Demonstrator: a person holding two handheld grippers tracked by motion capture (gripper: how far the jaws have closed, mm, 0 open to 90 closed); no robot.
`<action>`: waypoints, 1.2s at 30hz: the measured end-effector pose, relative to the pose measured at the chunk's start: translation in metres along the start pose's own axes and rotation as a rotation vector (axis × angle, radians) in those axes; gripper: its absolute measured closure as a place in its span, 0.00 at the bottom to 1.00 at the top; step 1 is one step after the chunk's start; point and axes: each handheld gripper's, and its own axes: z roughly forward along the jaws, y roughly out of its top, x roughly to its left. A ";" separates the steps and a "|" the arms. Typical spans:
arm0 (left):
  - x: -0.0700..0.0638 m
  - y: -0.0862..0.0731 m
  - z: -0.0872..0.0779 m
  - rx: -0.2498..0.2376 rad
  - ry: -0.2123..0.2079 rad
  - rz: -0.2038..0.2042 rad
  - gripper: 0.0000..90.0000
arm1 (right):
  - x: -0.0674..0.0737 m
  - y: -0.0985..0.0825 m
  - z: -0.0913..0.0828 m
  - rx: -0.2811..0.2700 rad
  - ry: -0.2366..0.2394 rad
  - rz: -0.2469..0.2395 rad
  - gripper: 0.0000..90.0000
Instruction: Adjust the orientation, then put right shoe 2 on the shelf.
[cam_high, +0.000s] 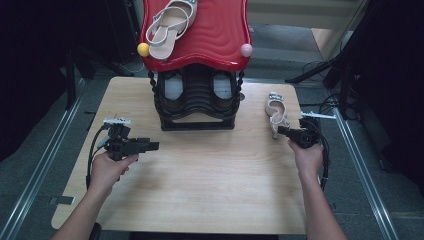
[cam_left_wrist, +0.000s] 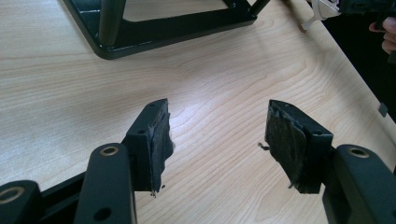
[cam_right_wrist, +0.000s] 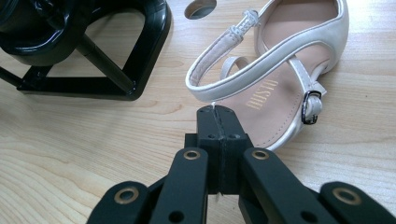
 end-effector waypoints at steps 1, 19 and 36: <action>0.000 0.000 0.000 -0.001 0.000 0.002 0.45 | 0.001 0.000 0.000 -0.002 0.000 -0.006 1.00; 0.002 -0.004 -0.002 0.008 0.010 -0.006 0.45 | 0.016 0.012 0.000 -0.041 0.059 -0.022 0.94; 0.006 -0.009 -0.005 0.009 0.008 -0.022 0.44 | 0.003 0.056 0.023 -0.038 0.026 0.009 0.87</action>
